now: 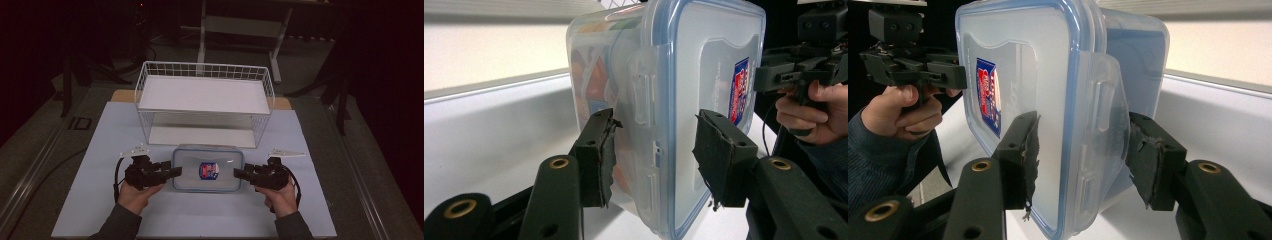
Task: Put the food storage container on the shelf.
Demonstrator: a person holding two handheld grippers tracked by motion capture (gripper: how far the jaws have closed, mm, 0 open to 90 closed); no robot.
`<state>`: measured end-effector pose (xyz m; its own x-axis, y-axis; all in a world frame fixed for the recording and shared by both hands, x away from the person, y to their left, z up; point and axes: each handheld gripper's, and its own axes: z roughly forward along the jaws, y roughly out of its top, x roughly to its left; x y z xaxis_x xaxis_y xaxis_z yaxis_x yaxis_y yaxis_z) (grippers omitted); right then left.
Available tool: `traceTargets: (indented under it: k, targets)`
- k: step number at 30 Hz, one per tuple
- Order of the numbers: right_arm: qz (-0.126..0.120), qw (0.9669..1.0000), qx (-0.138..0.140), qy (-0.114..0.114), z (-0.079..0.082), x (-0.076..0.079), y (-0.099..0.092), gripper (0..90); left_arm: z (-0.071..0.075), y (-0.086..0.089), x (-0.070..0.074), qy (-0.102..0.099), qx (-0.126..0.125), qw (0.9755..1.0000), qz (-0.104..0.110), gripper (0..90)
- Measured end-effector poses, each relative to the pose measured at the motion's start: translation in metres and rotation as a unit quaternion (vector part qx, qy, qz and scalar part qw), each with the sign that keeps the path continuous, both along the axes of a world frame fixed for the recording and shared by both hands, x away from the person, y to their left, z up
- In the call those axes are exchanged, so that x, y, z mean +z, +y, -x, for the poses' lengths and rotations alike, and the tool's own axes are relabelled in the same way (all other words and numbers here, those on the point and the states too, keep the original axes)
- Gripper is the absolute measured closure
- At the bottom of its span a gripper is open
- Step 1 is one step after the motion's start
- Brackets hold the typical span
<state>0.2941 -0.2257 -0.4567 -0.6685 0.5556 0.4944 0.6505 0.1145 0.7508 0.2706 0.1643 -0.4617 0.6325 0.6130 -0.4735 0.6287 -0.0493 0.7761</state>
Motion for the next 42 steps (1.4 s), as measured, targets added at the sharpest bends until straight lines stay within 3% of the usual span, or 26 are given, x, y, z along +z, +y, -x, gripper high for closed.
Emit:
traceTargets:
  k: [14, 33, 42]
  targets:
    - [0.003, 0.9995, 0.001, -0.030, 0.001, 0.017, 0.000, 48.9, 0.002, 0.001, 0.013, -0.023, 0.004, 0.9997, 0.011, 51.4]
    - [0.002, 0.9975, 0.000, -0.071, 0.009, 0.036, 0.001, 49.0, 0.007, 0.001, 0.031, -0.061, 0.005, 0.9981, 0.010, 51.4]
    - [0.004, 0.9964, -0.001, -0.084, 0.012, 0.045, 0.002, 49.0, 0.008, 0.002, 0.040, -0.070, 0.005, 0.9975, 0.013, 51.5]
